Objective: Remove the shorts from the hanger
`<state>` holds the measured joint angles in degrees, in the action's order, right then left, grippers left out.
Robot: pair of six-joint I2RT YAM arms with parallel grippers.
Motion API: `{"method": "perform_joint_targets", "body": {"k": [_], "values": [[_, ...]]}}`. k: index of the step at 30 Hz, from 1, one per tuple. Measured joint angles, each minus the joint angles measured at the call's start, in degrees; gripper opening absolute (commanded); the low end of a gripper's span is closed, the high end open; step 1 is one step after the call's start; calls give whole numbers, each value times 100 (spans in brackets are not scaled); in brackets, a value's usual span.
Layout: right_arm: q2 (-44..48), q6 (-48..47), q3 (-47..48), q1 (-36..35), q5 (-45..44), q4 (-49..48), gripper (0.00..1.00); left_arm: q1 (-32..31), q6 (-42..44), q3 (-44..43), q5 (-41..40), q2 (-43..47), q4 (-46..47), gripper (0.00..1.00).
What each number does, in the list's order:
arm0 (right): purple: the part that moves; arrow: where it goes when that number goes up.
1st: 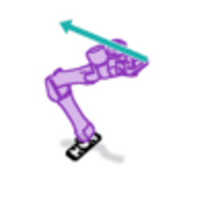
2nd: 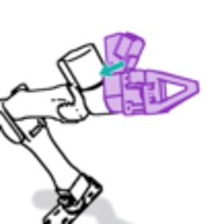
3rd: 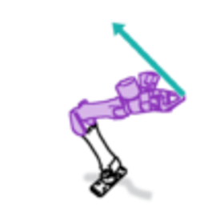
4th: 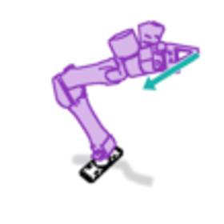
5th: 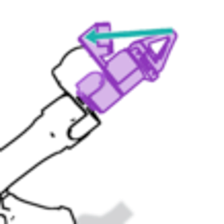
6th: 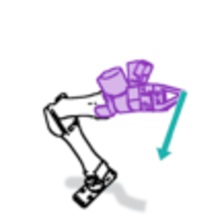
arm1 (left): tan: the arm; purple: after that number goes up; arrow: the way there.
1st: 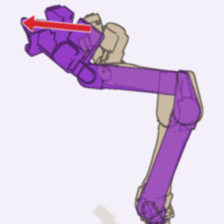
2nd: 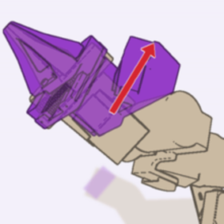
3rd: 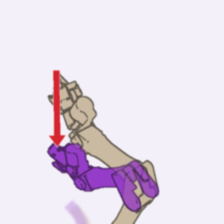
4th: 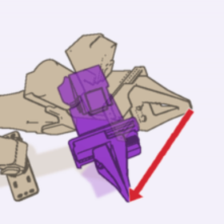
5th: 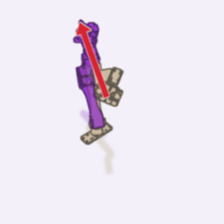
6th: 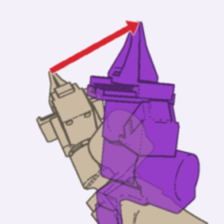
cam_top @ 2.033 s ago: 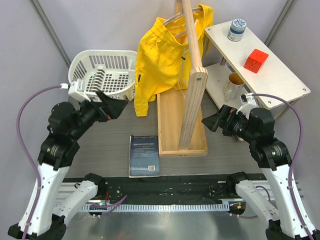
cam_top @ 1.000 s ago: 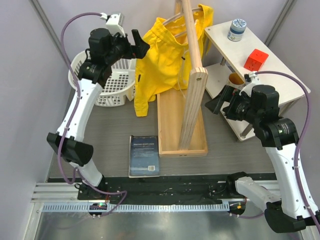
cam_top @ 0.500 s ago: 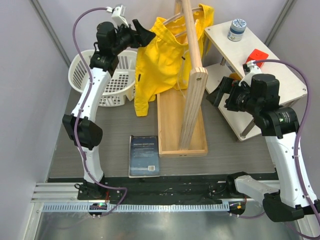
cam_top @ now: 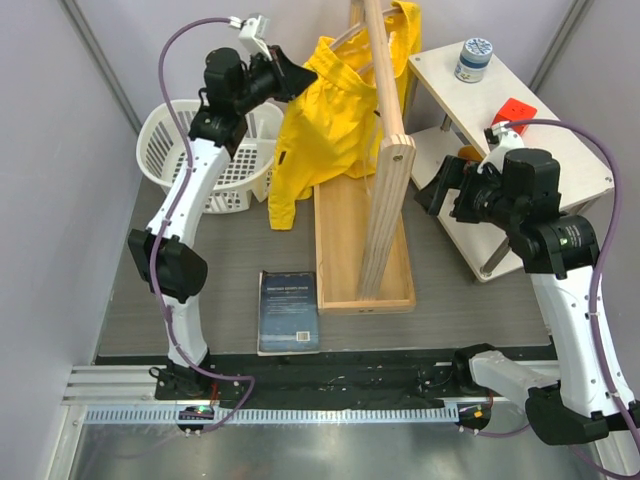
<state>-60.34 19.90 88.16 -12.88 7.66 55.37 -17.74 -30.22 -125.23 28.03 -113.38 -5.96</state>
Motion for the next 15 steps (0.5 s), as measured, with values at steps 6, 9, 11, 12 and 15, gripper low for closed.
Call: {"method": "perform_joint_targets", "body": {"k": [6, 9, 11, 12, 15], "values": [[111, -20, -74, 0, -26, -4, 100, -426, 743, 44, -525, 350, -581, 0], [98, -35, -101, 0, -17, -7, 99, -487, 841, -28, -881, 459, -896, 0], [72, -46, -101, 0, -11, -11, 100, -487, 778, -136, -1167, 472, -1058, 0], [61, -52, -103, 0, -9, -13, 100, -487, 686, -188, -1296, 481, -1126, 0], [9, -61, -129, 0, -7, -37, 100, -492, 417, -240, -1399, 549, -1290, 0]]}}
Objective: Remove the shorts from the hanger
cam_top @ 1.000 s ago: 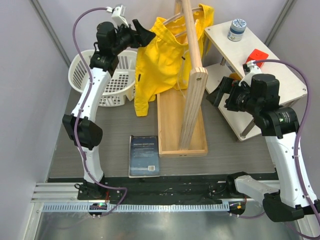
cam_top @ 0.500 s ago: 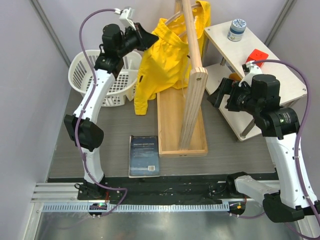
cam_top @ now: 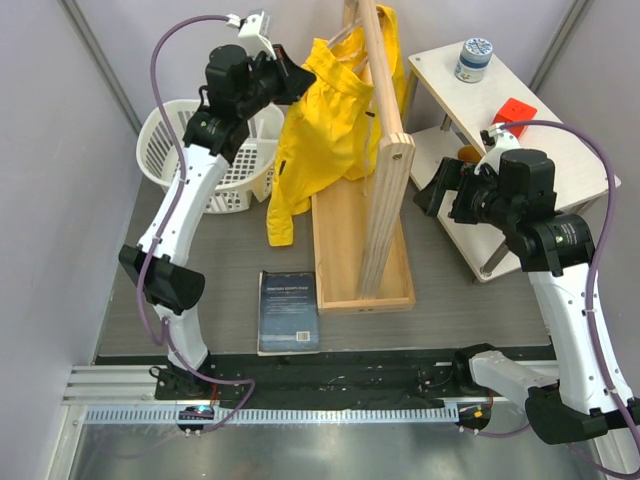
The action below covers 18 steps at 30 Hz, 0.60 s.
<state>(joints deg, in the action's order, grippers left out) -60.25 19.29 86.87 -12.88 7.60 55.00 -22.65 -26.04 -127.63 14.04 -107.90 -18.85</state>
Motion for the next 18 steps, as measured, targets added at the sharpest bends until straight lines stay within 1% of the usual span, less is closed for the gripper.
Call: {"method": "perform_joint_targets", "body": {"k": [3, 9, 12, 18], "values": [[-52, -9, 0, 0, 4, -31, 100, 7, -284, -87, 4, 50, -219, 0], [-87, -9, 0, 0, 9, -61, 100, 17, -664, -634, 96, 42, -680, 0], [-87, -9, -4, 0, 7, -81, 100, 26, -835, -761, 214, 46, -691, 0], [-87, -7, -13, 0, 7, -96, 100, 48, -1187, -734, 531, 46, -614, 0]]}}
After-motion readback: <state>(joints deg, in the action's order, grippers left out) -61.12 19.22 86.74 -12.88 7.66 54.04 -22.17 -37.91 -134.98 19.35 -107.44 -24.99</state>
